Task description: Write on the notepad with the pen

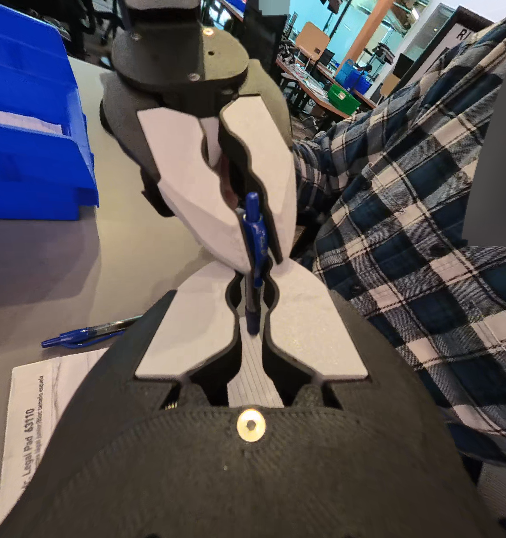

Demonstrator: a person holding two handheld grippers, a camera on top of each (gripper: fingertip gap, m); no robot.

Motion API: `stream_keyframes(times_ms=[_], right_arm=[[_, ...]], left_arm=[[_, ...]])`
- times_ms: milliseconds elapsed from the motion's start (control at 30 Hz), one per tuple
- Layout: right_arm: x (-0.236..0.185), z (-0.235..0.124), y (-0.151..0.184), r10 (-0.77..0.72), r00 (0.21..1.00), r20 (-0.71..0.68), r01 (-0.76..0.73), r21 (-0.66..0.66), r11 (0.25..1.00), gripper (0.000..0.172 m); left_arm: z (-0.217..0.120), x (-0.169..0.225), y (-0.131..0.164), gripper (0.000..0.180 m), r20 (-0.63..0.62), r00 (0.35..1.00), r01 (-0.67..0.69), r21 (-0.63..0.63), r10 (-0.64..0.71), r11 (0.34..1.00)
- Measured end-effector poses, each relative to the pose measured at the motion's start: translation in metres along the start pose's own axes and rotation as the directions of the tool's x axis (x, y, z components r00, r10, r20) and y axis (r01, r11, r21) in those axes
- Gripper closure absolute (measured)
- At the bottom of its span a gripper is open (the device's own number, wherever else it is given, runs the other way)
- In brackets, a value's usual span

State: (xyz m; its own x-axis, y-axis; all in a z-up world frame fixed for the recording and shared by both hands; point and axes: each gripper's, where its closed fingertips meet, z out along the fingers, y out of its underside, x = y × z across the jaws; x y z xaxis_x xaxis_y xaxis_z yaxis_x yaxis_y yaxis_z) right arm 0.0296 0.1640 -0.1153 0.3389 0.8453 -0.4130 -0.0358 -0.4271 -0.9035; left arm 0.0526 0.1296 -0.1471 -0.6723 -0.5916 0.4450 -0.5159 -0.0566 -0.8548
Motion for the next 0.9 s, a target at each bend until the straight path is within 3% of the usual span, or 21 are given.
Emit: stream_keyframes(times_ms=[100, 200, 233, 333, 433, 567, 600, 667, 767, 900], right_arm=[[0.007, -0.005, -0.007, 0.007, 0.999, -0.035, -0.004, 0.085, 0.996, 0.161], [0.016, -0.022, -0.021, 0.03, 0.997, -0.078, -0.015, 0.194, 0.981, 0.16], [0.017, -0.025, -0.021, 0.036, 0.996, -0.08, -0.019, 0.204, 0.979, 0.161], [0.013, -0.025, -0.022, 0.02, 0.997, -0.069, -0.004, 0.216, 0.976, 0.161], [0.013, -0.022, -0.019, -0.009, 0.997, -0.076, 0.024, 0.193, 0.981, 0.162], [0.009, -0.015, -0.004, 0.03, 0.999, -0.017, -0.028, 0.111, 0.993, 0.13], [0.007, -0.01, 0.0, 0.029, 1.0, -0.007, -0.029, 0.094, 0.995, 0.13], [0.004, -0.003, 0.005, 0.033, 0.999, 0.024, -0.035, 0.079, 0.996, 0.137], [-0.004, 0.001, 0.007, 0.02, 0.997, 0.078, -0.026, 0.072, 0.997, 0.164], [-0.002, 0.002, 0.011, -0.002, 0.999, 0.035, 0.001, 0.039, 0.999, 0.167]], left_arm=[[-0.002, -0.005, -0.006, 0.17, 0.017, 1.0, 0.012, 0.057, -0.013, 0.998], [-0.003, -0.009, -0.002, 0.146, 0.037, 0.999, 0.001, 0.099, -0.005, 0.995], [0.001, -0.009, 0.002, 0.146, 0.045, 0.999, -0.012, 0.095, 0.007, 0.995], [0.009, -0.017, 0.006, 0.17, 0.067, 0.998, 0.004, 0.107, -0.011, 0.994], [0.01, -0.023, 0.011, 0.17, 0.11, 0.994, -0.011, 0.067, 0.004, 0.998], [0.01, -0.013, 0.008, 0.17, 0.035, 0.999, -0.013, 0.047, 0.011, 0.999], [0.011, -0.01, 0.007, 0.17, 0.021, 0.999, -0.033, 0.045, 0.032, 0.998], [0.013, -0.004, 0.006, 0.17, -0.016, 0.999, -0.036, 0.026, 0.037, 0.999], [0.017, -0.004, 0.009, 0.17, -0.046, 0.999, -0.012, 0.009, 0.013, 1.0], [0.019, -0.004, 0.012, 0.17, -0.071, 0.997, 0.01, 0.016, -0.009, 1.0]])
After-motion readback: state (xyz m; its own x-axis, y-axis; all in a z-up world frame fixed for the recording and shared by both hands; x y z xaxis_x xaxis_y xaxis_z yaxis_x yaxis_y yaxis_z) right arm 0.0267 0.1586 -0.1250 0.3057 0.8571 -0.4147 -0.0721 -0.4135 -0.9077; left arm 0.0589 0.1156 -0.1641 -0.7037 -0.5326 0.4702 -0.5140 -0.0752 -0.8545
